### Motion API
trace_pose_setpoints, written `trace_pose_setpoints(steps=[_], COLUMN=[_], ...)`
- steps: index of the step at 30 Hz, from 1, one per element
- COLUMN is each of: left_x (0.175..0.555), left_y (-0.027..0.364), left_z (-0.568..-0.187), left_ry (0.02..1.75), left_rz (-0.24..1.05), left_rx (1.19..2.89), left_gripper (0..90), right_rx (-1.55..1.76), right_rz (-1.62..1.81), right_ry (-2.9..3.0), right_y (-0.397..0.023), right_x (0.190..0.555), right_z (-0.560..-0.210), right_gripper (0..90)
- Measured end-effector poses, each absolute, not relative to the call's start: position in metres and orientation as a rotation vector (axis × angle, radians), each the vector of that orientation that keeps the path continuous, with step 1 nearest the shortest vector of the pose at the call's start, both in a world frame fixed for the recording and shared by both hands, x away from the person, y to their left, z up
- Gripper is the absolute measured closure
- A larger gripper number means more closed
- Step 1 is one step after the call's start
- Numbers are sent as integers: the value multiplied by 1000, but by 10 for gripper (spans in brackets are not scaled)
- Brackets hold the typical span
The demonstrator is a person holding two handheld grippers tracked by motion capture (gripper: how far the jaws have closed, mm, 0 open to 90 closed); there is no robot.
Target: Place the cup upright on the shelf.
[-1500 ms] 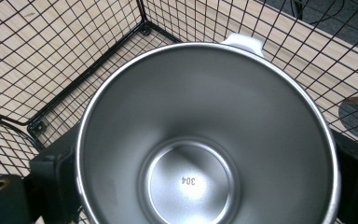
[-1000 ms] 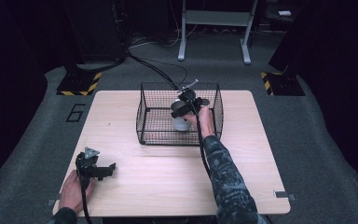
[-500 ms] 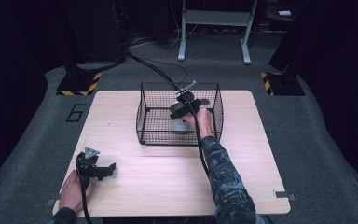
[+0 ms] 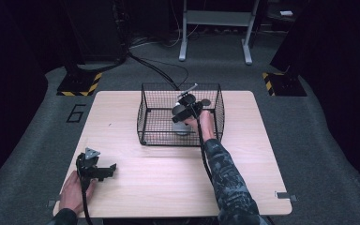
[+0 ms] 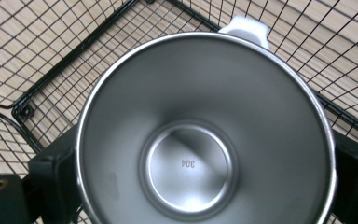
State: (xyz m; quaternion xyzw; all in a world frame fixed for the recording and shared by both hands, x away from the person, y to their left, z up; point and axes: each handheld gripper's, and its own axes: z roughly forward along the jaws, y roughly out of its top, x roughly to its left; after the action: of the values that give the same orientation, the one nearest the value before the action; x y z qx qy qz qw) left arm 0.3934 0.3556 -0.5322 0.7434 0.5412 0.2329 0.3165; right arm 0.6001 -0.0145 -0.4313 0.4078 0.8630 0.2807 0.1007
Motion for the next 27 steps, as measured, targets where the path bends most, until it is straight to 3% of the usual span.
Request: trace_pose_setpoints(steps=[22,27], left_x=[393,393], left_y=[356,356], left_z=[-532,-532], left_ry=[1426,1424], left_rz=[612,613], left_rx=[1959,1958], left_gripper=[0,0], right_rx=[1184,1206], right_rz=[747,792], right_ry=[2577,2563], right_y=[-11,-15], right_x=[597,594], right_z=[-430,-429], right_gripper=[54,19])
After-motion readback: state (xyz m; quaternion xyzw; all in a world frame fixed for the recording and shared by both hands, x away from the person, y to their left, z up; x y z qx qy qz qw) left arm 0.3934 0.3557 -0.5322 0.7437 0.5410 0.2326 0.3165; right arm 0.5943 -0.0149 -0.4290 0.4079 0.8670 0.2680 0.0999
